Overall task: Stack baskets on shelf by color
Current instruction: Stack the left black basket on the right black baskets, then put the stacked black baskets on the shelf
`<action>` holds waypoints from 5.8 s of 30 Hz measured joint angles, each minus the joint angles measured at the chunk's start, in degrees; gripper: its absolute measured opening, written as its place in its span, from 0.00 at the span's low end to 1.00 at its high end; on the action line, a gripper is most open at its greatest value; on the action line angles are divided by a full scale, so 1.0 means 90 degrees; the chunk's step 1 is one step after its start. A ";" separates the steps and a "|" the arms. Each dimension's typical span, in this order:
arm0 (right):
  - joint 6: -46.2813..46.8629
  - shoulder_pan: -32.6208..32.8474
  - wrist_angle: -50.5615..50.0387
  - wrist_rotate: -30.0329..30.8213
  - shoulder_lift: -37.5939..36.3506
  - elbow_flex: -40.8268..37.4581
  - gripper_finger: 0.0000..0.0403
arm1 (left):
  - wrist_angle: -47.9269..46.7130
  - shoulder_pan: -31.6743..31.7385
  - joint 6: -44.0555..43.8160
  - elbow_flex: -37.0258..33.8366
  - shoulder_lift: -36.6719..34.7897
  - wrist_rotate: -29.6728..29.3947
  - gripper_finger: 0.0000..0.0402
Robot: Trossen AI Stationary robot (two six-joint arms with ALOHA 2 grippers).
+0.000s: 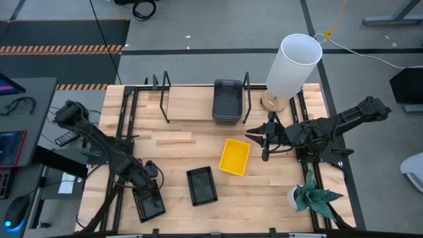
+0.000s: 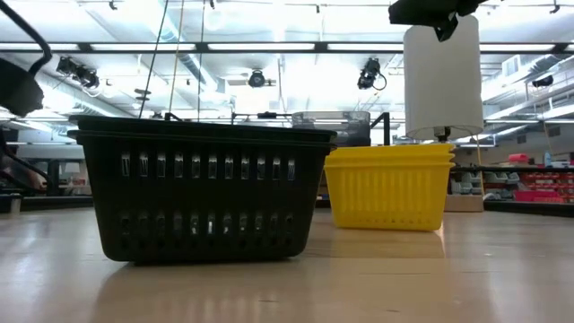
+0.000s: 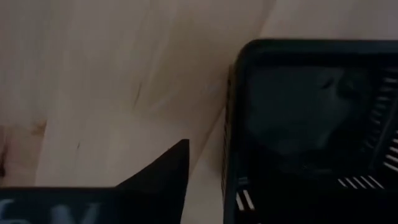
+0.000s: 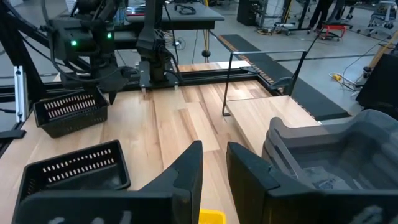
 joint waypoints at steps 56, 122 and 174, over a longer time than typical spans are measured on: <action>-0.0237 0.0000 0.0000 0.0111 0.0005 0.0002 0.19 | 0.0060 0.2349 0.4580 0.4407 0.1950 -0.2001 0.01; 0.0310 0.0100 0.0199 -0.0010 0.0160 0.0005 0.19 | -0.0839 0.1134 0.5195 0.4401 0.2807 -0.3442 0.29; 0.0001 0.0182 0.0265 -0.0009 0.0410 0.0005 0.19 | 0.1959 0.0626 0.4000 0.4401 0.4402 -0.2825 0.47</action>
